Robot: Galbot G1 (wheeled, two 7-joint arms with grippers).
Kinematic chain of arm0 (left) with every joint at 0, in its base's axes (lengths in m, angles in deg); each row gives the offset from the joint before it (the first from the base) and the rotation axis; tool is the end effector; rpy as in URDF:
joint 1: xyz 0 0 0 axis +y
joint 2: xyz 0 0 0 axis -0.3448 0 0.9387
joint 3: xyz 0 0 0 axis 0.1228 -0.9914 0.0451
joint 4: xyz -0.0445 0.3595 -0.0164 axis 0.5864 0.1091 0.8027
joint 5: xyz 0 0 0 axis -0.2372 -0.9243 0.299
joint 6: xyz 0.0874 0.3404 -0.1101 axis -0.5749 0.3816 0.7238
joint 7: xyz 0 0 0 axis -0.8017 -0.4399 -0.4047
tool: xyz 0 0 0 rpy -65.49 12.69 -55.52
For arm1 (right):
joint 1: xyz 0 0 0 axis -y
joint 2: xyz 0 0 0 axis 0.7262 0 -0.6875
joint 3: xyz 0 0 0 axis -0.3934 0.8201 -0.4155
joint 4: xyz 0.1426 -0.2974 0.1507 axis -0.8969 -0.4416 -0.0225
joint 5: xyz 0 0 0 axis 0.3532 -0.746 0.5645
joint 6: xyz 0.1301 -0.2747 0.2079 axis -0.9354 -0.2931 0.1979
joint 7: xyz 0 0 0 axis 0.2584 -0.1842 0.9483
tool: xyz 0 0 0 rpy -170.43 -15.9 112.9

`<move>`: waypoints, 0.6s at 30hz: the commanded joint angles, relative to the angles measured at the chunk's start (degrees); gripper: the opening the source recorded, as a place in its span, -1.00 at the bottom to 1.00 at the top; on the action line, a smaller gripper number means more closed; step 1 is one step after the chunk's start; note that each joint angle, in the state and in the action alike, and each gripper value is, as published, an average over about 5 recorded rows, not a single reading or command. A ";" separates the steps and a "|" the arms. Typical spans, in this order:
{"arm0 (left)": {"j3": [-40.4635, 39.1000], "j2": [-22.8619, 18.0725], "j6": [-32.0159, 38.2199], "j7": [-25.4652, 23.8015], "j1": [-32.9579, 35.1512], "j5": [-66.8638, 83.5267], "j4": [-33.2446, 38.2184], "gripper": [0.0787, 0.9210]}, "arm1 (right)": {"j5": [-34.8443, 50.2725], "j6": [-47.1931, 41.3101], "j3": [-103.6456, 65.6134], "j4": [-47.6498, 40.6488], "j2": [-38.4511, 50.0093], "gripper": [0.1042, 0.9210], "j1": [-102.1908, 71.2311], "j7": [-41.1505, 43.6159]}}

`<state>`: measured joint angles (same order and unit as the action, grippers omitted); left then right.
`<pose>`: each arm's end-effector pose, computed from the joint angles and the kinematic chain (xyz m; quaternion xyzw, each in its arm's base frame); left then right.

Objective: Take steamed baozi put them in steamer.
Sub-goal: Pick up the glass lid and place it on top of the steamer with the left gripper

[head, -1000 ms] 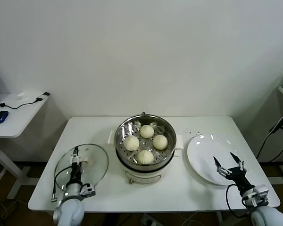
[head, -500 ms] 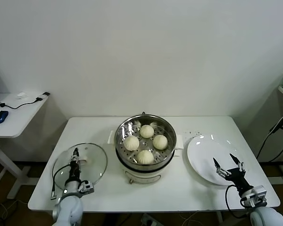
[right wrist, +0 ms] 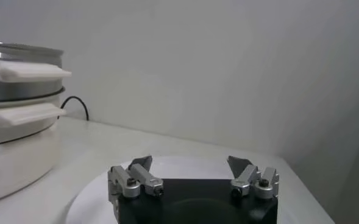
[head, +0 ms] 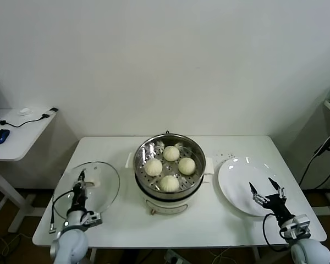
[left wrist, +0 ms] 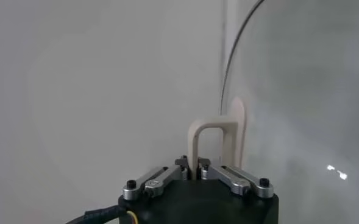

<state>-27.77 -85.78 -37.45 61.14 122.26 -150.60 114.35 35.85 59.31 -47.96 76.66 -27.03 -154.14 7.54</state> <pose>0.2835 0.1114 -0.4252 0.0743 -0.6905 -0.7113 0.1083 0.2517 -0.2291 -0.4095 0.0748 -0.9916 0.0710 0.0782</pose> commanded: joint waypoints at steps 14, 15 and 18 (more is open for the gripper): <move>-8.65 22.51 -22.17 -12.97 8.04 10.13 38.69 -0.82 | -0.86 0.14 2.40 -4.85 1.90 0.76 6.56 -0.70; -11.51 23.80 -24.08 -13.82 6.35 9.83 38.77 -0.82 | -1.05 0.12 2.78 -5.19 1.97 0.76 7.12 -0.83; -20.50 26.07 -30.00 -18.30 -0.97 8.30 38.76 -0.82 | -1.56 0.09 4.03 -6.57 2.01 0.76 9.17 -1.20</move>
<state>-30.13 -71.75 -48.95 52.74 130.69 -142.97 142.91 34.93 59.44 -46.01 72.72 -25.17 -149.25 6.75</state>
